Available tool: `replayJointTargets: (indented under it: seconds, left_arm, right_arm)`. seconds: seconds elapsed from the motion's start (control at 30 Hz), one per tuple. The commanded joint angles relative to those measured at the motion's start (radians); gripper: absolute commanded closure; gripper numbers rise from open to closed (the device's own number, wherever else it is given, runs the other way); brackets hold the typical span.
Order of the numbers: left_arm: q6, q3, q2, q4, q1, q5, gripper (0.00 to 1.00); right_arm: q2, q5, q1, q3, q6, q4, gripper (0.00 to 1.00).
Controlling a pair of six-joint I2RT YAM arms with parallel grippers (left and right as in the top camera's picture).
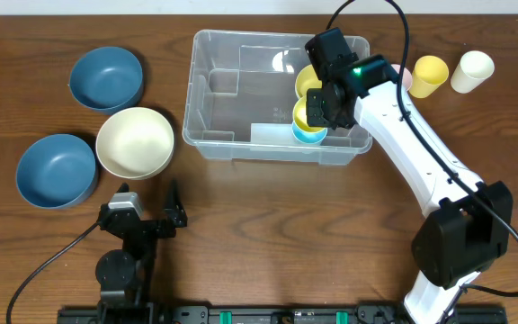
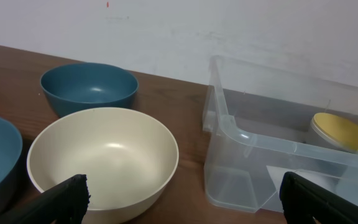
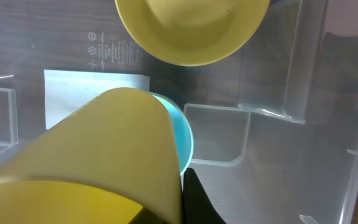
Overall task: Pack container
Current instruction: 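Lower the yellow cup into the bin onto the light-blue cup, then open the right gripper, withdraw, and grasp the second yellow cup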
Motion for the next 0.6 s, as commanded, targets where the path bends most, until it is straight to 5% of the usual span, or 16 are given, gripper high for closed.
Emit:
replayJointTargets:
  seconds: [0.0,0.3,0.57]
  left_arm:
    - [0.005,-0.023,-0.005,-0.023,-0.004,0.003,0.02]
    - [0.005,-0.023,-0.005,-0.023,-0.004,0.003,0.02]
    - [0.005,-0.023,-0.006,-0.023,-0.004,0.003,0.02]
  right_arm:
    - [0.003,0.013,0.005,0.002,0.021,-0.003,0.94]
    - [0.003,0.009,0.005,0.002,0.020,-0.027,0.62]
    - [0.001,0.004,-0.038,0.136,-0.001,-0.079,0.50]
